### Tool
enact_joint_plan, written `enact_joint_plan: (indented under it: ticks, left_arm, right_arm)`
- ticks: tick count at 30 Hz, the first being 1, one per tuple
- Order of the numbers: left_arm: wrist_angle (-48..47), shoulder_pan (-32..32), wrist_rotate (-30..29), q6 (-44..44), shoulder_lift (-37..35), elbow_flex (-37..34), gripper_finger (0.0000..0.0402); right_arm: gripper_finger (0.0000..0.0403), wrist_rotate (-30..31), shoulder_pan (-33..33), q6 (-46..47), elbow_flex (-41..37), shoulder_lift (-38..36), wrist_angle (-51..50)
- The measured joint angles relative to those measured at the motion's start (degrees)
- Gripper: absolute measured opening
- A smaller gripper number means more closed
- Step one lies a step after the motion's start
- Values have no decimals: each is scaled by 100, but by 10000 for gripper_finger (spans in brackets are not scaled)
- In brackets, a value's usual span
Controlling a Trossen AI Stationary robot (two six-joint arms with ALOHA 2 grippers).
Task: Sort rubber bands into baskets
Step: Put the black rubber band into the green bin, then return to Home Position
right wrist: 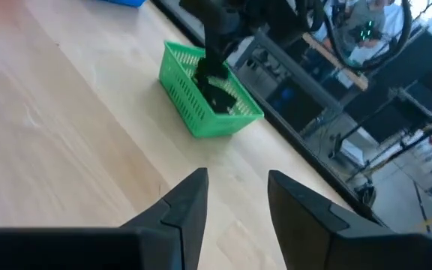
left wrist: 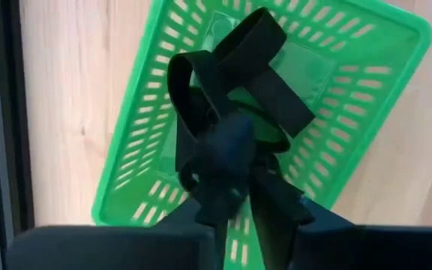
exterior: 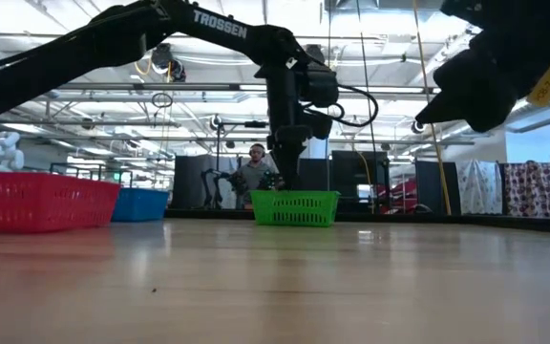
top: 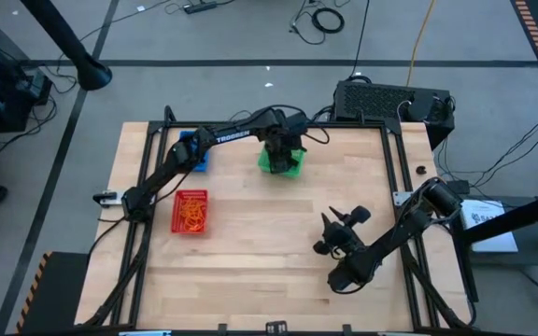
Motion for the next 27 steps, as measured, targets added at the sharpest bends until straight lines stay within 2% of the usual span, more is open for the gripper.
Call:
enact_joint_plan:
  ticks: [4, 10, 14, 18, 21, 24, 27]
  left_arm:
    - [56, -28, -40, 40, -2, 0, 86]
    - [94, -41, -58, 66, -2, 2, 123]
    - [131, -44, -178, 150, -2, 28, 128]
    - [-93, -80, -566, 152, -10, 28, 128]
    - [-610, -128, -1138, 16, -147, 28, 128]
    - [-1295, -181, -1546, -214, -446, 33, 128]
    - [-1480, -184, -1476, -678, -885, -13, 127]
  right_arm:
    - [134, -237, -7, -80, 0, -1, 14]
    - [134, -252, -4, -179, 2, -2, 65]
    - [134, -309, -9, -205, 2, -2, 66]
    - [134, -733, -69, -369, 2, -2, 162]
    - [134, -980, -168, -796, 2, -2, 547]
    - [134, -1213, -347, -1606, 2, -2, 1210]
    - [134, -1466, -688, -2717, 2, -2, 2049]
